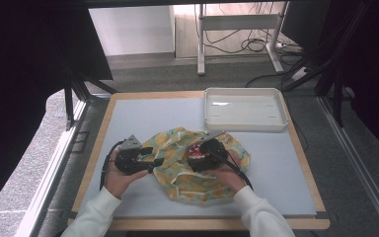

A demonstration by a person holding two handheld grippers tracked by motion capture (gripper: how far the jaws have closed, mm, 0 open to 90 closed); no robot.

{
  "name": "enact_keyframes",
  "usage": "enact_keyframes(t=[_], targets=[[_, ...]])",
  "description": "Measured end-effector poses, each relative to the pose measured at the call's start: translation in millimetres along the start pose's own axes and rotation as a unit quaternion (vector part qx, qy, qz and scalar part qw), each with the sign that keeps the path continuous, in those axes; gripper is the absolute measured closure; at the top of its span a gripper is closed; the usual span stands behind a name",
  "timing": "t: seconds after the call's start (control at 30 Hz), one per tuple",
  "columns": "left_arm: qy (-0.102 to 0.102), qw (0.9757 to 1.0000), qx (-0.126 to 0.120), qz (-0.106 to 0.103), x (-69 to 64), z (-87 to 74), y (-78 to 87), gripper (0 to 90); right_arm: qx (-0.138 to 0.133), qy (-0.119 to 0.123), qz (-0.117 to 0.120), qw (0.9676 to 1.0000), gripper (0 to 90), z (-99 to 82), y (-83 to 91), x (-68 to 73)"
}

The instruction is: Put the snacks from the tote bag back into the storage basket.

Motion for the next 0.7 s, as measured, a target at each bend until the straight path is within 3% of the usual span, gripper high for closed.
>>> enact_keyframes(t=[0.2,0.4,0.7], targets=[[0.001,1.0,0.001,-0.001,0.1,-0.6,-0.2,35.0,0.01,0.014,-0.027,0.9995,25.0,-2.2,-11.6,1.8],[0.0,1.0,0.003,-0.004,-1.2,-1.0,-1.3,34.9,0.015,0.012,-0.028,0.9994,25.5,-1.7,-9.9,1.9],[0.002,1.0,0.007,-0.005,-0.6,-2.6,-2.8,34.8,-0.013,0.006,-0.008,0.9999,25.6,9.0,9.3,2.2]])
Point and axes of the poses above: each handheld gripper's, and its own axes: y roughly backward along the jaws, z roughly out of its top, x roughly to its left, the point moved 9 cm from there along -y, roughly forward along the jaws, and after that the axes turned 4 degrees about -z, right-handed, at the moved point
